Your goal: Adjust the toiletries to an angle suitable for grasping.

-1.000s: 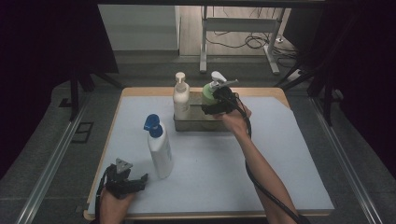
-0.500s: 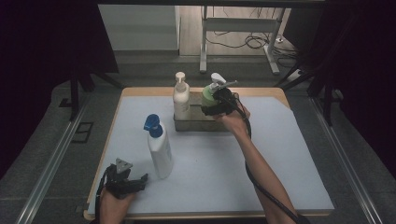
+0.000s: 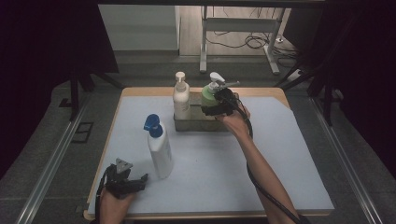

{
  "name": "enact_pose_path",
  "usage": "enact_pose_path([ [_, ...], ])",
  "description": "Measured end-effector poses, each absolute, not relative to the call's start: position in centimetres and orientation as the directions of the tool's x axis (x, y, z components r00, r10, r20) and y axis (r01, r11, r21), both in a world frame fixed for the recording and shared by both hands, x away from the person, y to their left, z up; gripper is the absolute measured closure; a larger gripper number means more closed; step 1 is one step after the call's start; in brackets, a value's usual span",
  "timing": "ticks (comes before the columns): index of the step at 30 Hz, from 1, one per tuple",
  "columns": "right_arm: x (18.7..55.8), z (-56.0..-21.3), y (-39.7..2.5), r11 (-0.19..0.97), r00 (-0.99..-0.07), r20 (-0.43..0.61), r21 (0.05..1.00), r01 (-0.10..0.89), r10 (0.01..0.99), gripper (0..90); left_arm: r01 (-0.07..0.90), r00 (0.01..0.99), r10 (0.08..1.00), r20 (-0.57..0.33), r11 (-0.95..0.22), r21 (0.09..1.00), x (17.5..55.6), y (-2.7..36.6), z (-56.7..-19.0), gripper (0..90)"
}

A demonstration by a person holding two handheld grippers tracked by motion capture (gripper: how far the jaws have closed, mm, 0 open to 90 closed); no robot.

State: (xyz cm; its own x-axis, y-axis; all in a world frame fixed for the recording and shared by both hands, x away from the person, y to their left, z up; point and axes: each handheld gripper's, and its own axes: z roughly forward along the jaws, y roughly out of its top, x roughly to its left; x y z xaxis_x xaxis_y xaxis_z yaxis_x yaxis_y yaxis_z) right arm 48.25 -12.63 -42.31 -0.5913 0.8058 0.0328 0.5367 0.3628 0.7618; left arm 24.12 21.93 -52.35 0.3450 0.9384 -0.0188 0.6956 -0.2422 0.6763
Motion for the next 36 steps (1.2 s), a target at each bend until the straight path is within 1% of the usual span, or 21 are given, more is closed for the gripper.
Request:
enact_pose_path([
  [7,47.3,-41.9,-13.3,0.376,-0.601,0.012,0.770,0.516,0.799,9.5,0.696,0.344,0.939,-0.019,-0.241,0.676,24.1,21.9,-52.4,12.1],
  [13,46.2,-41.6,-13.9,0.391,-0.604,0.000,0.762,0.517,0.797,9.8,0.696,0.345,0.938,-0.018,-0.243,0.676,24.1,21.9,-52.4,12.1],
  [16,45.8,-41.5,-14.3,0.394,-0.600,0.011,0.745,0.539,0.800,12.8,0.696,0.344,0.939,-0.019,-0.242,0.677,24.1,21.9,-52.4,12.1],
  [19,45.4,-41.6,-14.9,0.386,-0.603,0.033,0.740,0.550,0.797,13.0,0.696,0.344,0.939,-0.019,-0.241,0.677,24.1,21.9,-52.4,12.1],
  [21,45.1,-41.7,-15.3,0.402,-0.607,0.018,0.733,0.549,0.794,14.3,0.696,0.344,0.939,-0.019,-0.241,0.677,24.1,21.9,-52.4,12.1],
  [22,44.9,-41.7,-15.4,0.410,-0.607,0.010,0.730,0.548,0.794,16.7,0.696,0.344,0.939,-0.019,-0.241,0.677,24.1,21.9,-52.4,12.1],
  [24,44.5,-41.8,-15.9,0.407,-0.607,0.011,0.733,0.545,0.794,25.0,0.696,0.344,0.939,-0.019,-0.241,0.677,24.1,21.9,-52.4,12.1],
  [27,44.3,-41.8,-16.6,0.393,-0.604,0.032,0.731,0.558,0.797,31.9,0.695,0.344,0.939,-0.019,-0.241,0.677,24.1,21.9,-52.4,12.1],
  [30,43.9,-41.8,-17.3,0.399,-0.591,0.002,0.736,0.547,0.807,42.7,0.696,0.344,0.939,-0.019,-0.241,0.677,24.1,21.9,-52.4,12.1],
  [33,43.9,-41.6,-17.9,0.381,-0.576,0.008,0.742,0.551,0.817,53.5,0.696,0.344,0.939,-0.019,-0.241,0.677,24.1,21.9,-52.4,12.1],
  [36,44.1,-41.6,-18.2,0.390,-0.583,0.007,0.737,0.552,0.813,60.3,0.696,0.344,0.939,-0.019,-0.241,0.677,24.1,21.9,-52.4,12.1],
])
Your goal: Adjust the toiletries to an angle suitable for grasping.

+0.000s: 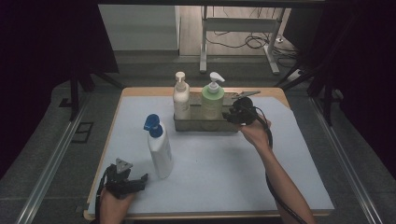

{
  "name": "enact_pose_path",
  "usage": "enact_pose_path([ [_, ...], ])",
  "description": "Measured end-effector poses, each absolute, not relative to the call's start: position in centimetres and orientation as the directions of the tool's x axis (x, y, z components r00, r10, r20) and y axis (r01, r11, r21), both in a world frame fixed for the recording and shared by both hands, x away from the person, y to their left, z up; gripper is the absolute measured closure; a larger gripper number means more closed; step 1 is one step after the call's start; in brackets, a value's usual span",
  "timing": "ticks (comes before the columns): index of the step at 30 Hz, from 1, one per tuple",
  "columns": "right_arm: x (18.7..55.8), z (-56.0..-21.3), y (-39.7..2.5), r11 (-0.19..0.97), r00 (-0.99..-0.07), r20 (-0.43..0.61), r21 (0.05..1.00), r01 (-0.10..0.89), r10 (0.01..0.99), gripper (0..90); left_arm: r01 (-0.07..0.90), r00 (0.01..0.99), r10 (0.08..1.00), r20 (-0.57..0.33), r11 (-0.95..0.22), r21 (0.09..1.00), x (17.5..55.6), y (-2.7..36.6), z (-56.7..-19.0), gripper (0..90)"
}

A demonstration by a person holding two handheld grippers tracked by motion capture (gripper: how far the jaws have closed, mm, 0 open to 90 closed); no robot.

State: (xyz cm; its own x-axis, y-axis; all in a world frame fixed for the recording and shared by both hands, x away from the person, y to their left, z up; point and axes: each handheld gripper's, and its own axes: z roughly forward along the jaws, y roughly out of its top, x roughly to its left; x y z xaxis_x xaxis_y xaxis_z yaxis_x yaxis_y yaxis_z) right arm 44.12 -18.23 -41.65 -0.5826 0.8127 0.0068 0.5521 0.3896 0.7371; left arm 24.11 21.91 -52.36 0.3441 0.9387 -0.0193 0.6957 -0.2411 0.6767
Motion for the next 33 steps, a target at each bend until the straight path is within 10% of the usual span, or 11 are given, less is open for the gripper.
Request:
enact_pose_path([
  [10,45.8,-42.5,-18.1,0.372,-0.528,-0.017,0.729,0.575,0.849,88.3,0.695,0.344,0.939,-0.019,-0.241,0.677,24.1,21.9,-52.4,12.1],
  [33,48.9,-45.3,-16.8,0.296,-0.465,0.053,0.707,0.642,0.884,89.2,0.695,0.345,0.938,-0.018,-0.243,0.676,24.1,21.9,-52.4,12.1],
])
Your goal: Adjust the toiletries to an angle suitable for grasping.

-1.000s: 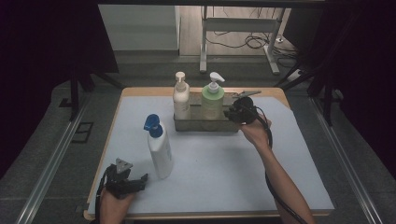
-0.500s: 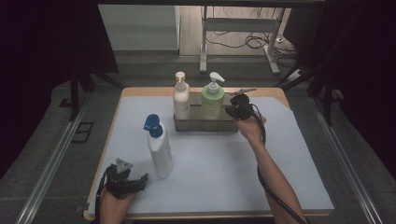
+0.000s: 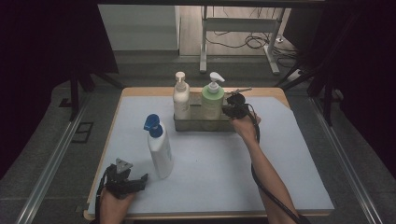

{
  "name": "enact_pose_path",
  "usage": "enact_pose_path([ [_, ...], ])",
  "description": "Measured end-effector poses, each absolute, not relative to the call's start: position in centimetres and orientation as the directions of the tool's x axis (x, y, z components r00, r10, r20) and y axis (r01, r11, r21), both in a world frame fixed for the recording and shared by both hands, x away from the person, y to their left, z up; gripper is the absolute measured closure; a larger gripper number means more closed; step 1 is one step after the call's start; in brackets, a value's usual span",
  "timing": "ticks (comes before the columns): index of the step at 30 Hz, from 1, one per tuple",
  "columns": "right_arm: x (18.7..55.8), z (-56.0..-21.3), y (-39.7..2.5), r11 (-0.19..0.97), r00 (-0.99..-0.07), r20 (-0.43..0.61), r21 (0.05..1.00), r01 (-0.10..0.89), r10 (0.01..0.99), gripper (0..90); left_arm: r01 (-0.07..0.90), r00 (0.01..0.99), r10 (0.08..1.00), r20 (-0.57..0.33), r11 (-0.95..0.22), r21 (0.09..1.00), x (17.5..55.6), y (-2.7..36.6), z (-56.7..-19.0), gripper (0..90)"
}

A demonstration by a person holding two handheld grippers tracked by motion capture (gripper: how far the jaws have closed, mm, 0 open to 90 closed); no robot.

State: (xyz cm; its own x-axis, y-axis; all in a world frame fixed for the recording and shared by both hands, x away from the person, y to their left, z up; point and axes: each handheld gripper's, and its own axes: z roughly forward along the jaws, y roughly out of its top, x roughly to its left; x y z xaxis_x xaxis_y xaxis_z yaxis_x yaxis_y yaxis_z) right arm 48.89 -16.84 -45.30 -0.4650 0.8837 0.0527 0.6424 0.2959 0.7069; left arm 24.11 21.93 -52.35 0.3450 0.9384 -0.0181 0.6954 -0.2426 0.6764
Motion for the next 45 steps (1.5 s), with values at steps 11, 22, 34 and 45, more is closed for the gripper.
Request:
enact_pose_path([
  [11,48.9,-45.9,-16.6,0.295,-0.468,0.060,0.703,0.647,0.882,89.2,0.696,0.345,0.939,-0.019,-0.242,0.676,24.1,21.9,-52.4,12.1],
  [22,48.8,-46.0,-16.0,0.303,-0.482,0.068,0.698,0.649,0.874,89.2,0.696,0.345,0.939,-0.019,-0.242,0.676,24.1,21.9,-52.4,12.1],
  [34,48.8,-46.0,-15.7,0.303,-0.485,0.074,0.697,0.650,0.872,89.2,0.696,0.345,0.938,-0.018,-0.243,0.676,24.1,21.9,-52.4,12.1],
  [45,48.6,-46.0,-14.8,0.317,-0.505,0.077,0.695,0.646,0.860,89.2,0.696,0.345,0.939,-0.019,-0.242,0.676,24.1,21.9,-52.4,12.1],
])
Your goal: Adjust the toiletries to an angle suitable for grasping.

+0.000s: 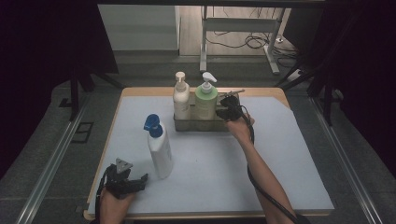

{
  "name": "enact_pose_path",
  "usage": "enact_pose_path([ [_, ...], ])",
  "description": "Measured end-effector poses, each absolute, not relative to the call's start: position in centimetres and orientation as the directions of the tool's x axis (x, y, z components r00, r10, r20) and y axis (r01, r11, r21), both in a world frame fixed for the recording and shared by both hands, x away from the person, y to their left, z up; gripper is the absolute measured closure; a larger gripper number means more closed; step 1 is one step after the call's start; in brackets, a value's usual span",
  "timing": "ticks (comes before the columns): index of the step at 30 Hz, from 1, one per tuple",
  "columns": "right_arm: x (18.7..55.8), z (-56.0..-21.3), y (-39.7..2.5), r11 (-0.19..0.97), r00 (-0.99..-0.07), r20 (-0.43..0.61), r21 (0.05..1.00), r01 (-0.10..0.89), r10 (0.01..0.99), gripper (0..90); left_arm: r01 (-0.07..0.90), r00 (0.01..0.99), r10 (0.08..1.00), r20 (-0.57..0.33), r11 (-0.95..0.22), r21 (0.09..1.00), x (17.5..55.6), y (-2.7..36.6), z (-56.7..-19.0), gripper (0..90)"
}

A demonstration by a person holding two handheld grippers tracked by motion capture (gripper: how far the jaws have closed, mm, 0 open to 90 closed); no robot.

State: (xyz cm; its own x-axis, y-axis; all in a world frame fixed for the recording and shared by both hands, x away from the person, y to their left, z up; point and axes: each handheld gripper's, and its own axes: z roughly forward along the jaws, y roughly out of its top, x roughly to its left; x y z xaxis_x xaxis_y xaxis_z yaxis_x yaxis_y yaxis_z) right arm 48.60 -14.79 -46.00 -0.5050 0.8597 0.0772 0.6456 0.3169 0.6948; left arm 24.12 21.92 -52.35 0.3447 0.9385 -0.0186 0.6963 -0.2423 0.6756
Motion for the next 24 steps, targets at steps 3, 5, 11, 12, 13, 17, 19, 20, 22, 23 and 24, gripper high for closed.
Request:
enact_pose_path([
  [3,48.5,-46.0,-14.5,0.324,-0.512,0.076,0.693,0.644,0.856,89.2,0.696,0.345,0.938,-0.018,-0.243,0.676,24.1,21.9,-52.3,12.1],
  [5,48.5,-46.0,-14.3,0.326,-0.517,0.078,0.695,0.641,0.852,89.2,0.696,0.345,0.938,-0.018,-0.243,0.676,24.1,21.9,-52.3,12.1],
  [11,48.4,-46.0,-13.7,0.336,-0.527,0.075,0.693,0.638,0.847,89.2,0.696,0.345,0.938,-0.018,-0.243,0.676,24.1,21.9,-52.3,12.1],
  [12,48.4,-46.0,-13.6,0.332,-0.525,0.081,0.691,0.642,0.847,89.2,0.696,0.345,0.938,-0.018,-0.243,0.676,24.1,21.9,-52.3,12.1],
  [13,48.4,-46.0,-13.5,0.336,-0.531,0.080,0.693,0.638,0.844,89.2,0.696,0.345,0.938,-0.018,-0.243,0.675,24.1,21.9,-52.3,12.1],
  [17,48.3,-46.0,-13.1,0.346,-0.538,0.073,0.692,0.634,0.840,89.2,0.696,0.345,0.938,-0.018,-0.243,0.675,24.1,21.9,-52.3,12.1],
  [19,48.3,-46.0,-12.9,0.343,-0.533,0.071,0.692,0.635,0.843,89.3,0.696,0.345,0.938,-0.018,-0.243,0.675,24.1,21.9,-52.3,12.1],
  [20,48.3,-46.0,-12.9,0.342,-0.532,0.073,0.692,0.636,0.843,89.3,0.696,0.345,0.938,-0.018,-0.243,0.675,24.1,21.9,-52.3,12.1],
  [22,48.3,-46.0,-12.9,0.341,-0.531,0.073,0.691,0.637,0.844,89.3,0.696,0.345,0.938,-0.018,-0.243,0.675,24.1,21.9,-52.3,12.0],
  [23,48.2,-46.0,-12.9,0.341,-0.531,0.072,0.692,0.636,0.844,89.4,0.697,0.345,0.938,-0.018,-0.243,0.675,24.1,21.9,-52.3,12.0],
  [24,48.2,-46.0,-12.9,0.341,-0.530,0.071,0.693,0.636,0.845,89.4,0.697,0.345,0.938,-0.018,-0.243,0.675,24.1,21.9,-52.3,12.0],
])
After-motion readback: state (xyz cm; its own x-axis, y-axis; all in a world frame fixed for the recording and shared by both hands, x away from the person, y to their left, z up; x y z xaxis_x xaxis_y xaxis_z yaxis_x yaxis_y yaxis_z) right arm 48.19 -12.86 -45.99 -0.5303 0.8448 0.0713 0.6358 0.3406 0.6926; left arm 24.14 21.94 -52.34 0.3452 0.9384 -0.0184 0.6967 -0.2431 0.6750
